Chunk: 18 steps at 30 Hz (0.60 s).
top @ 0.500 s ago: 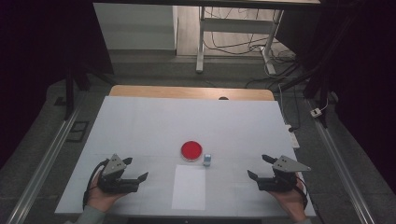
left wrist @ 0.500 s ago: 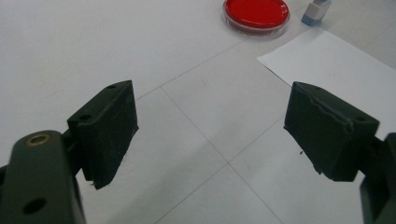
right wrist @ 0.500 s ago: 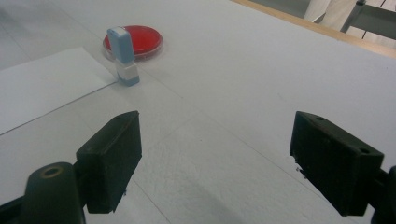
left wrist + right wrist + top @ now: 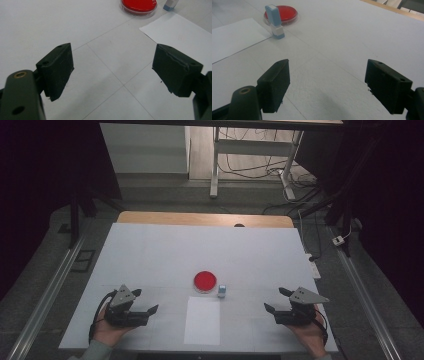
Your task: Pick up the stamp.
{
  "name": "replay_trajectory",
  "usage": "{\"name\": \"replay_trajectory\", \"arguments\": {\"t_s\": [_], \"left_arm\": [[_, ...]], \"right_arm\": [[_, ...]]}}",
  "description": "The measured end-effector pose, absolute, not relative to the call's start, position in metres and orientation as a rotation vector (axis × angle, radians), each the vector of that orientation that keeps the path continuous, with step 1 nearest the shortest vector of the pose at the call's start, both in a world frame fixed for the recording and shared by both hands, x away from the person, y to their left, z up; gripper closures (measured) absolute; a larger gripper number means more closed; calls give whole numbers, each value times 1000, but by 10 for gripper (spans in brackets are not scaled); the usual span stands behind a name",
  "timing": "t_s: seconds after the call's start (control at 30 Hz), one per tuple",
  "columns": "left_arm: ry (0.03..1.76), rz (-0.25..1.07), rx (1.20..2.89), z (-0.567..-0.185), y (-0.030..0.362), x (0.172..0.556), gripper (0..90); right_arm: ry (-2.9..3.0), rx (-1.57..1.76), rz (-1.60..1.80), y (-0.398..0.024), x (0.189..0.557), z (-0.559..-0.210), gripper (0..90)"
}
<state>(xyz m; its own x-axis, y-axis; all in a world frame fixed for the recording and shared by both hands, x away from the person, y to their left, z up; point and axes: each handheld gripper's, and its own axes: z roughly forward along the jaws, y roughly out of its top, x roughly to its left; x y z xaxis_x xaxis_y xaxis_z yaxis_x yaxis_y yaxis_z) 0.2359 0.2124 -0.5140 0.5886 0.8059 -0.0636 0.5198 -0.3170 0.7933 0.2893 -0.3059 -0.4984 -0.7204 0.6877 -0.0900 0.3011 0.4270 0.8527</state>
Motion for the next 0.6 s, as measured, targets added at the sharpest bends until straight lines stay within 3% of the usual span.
{"name": "replay_trajectory", "arguments": {"t_s": [0.6], "left_arm": [[1065, 439, 1992, -515, 214, 238, 174]], "right_arm": [[2248, 838, 1241, -305, 290, -497, 223]]}}
